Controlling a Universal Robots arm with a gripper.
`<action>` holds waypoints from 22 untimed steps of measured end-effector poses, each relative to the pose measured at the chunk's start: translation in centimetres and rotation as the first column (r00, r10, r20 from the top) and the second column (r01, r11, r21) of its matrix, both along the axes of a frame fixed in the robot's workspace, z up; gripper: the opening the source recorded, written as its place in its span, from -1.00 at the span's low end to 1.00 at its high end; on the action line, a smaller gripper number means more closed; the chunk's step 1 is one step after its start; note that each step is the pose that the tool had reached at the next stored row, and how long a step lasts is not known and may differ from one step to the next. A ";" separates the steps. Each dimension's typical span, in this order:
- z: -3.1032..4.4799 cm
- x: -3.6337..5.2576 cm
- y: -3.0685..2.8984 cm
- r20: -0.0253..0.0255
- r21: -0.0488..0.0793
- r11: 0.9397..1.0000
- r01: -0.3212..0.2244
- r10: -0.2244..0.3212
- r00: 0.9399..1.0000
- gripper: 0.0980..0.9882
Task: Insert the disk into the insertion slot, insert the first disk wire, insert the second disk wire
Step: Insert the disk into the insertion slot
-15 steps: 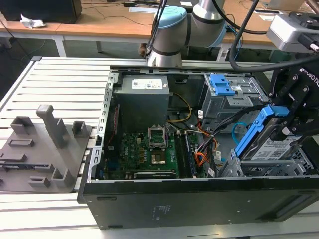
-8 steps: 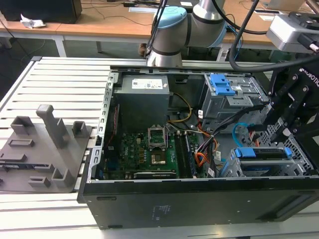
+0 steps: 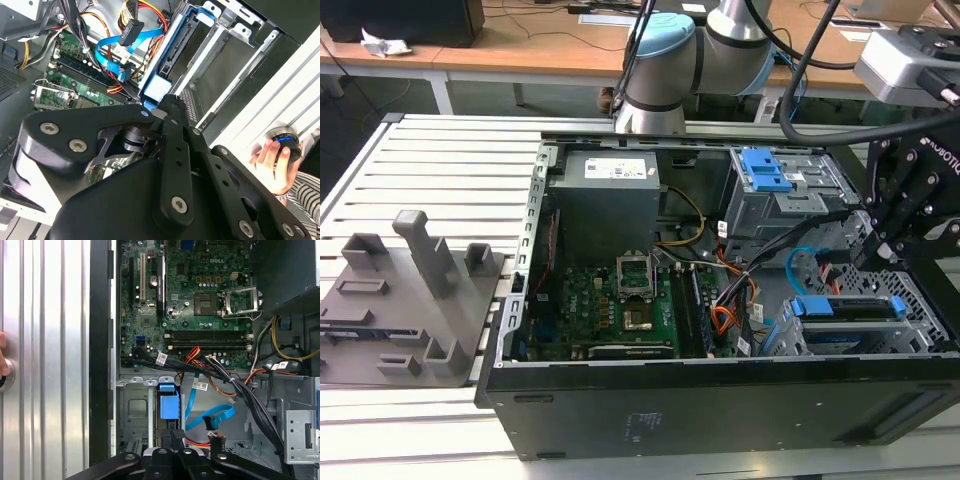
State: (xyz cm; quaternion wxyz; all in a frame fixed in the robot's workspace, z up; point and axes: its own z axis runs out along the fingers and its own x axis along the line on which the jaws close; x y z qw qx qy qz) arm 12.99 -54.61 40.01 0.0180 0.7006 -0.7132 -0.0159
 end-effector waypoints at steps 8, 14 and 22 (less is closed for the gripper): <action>-0.04 0.37 0.08 0.000 0.000 1.000 0.000 0.000 1.000 -0.98; -1.13 0.67 0.11 -0.001 0.000 1.000 0.000 0.000 1.000 -0.98; -2.43 0.67 0.11 -0.001 0.000 1.000 0.000 0.000 1.000 -0.98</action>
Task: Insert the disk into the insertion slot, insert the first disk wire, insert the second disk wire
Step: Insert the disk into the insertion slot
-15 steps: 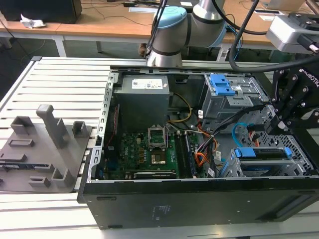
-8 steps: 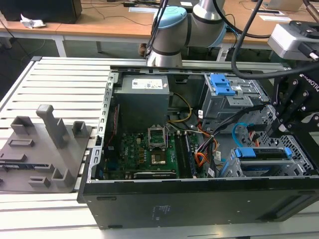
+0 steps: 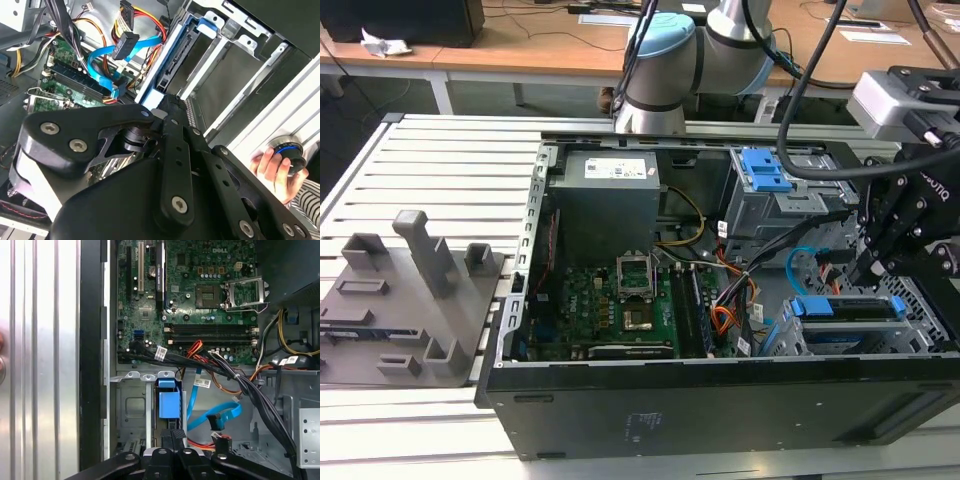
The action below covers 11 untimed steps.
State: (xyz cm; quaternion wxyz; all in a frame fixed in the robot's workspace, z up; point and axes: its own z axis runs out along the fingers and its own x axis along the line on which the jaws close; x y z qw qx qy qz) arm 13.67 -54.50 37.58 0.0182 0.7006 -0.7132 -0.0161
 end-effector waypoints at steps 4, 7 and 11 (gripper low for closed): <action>-0.53 0.18 0.00 0.000 0.000 1.000 0.000 0.000 1.000 -0.98; -0.70 0.36 0.00 0.000 0.000 1.000 0.000 0.000 1.000 -0.98; -1.10 0.40 0.00 0.000 0.000 1.000 0.000 0.000 1.000 -0.98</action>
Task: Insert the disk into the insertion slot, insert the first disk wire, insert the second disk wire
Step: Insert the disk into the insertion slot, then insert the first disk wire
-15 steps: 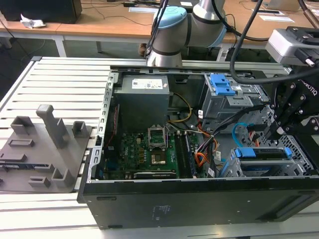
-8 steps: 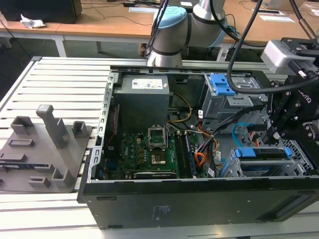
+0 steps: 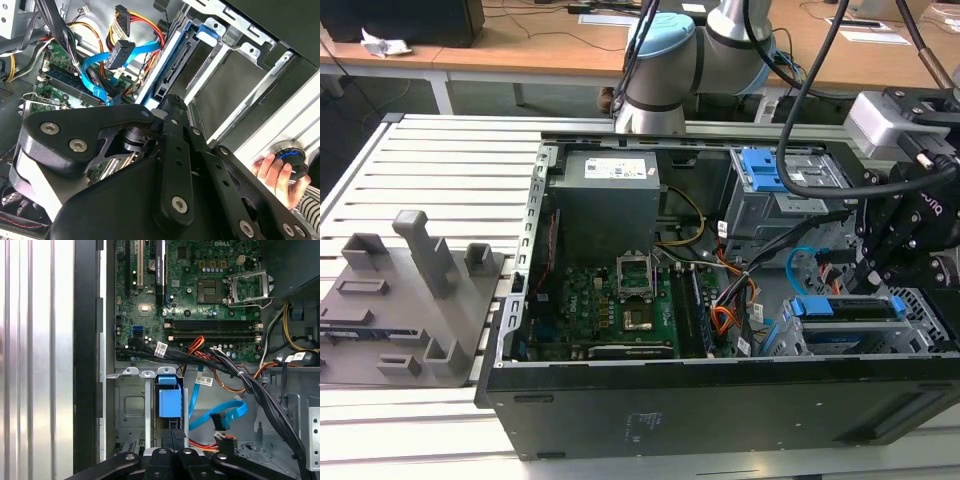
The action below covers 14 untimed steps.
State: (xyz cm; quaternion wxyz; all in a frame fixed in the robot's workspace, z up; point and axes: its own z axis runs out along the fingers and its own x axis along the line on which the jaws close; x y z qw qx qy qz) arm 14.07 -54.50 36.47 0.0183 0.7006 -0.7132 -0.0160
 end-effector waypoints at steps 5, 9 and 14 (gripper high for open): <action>-0.02 0.00 0.00 0.000 0.000 1.000 0.000 0.000 1.000 -0.98; -0.03 0.00 0.00 0.000 0.000 1.000 0.000 0.000 1.000 -0.98; -0.04 0.00 0.00 0.000 0.000 1.000 0.000 0.000 1.000 -0.84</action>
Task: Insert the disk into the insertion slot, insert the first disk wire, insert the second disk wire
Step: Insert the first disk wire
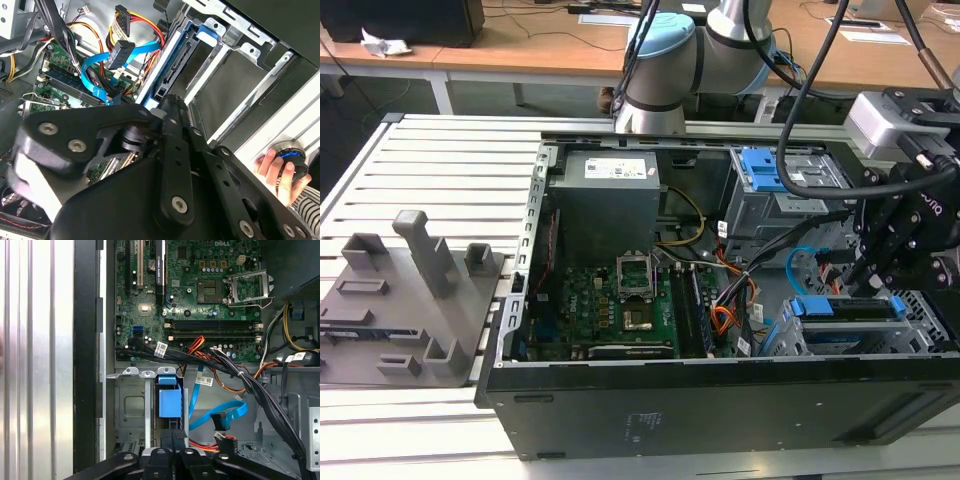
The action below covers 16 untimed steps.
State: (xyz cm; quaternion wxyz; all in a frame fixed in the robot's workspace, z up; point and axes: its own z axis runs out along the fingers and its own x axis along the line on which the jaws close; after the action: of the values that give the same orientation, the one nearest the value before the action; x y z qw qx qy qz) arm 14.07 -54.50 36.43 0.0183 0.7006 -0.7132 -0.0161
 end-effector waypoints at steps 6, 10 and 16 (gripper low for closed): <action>-0.01 0.02 0.00 0.000 0.000 1.000 0.000 0.000 1.000 -0.41; -0.01 1.04 0.39 0.000 0.000 1.000 0.000 0.000 1.000 -0.41; -0.01 1.68 2.09 0.000 -0.001 1.000 -0.001 0.001 1.000 -0.41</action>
State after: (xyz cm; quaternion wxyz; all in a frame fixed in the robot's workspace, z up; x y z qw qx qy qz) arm 15.74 -52.41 36.43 0.0185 0.7011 -0.7127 -0.0159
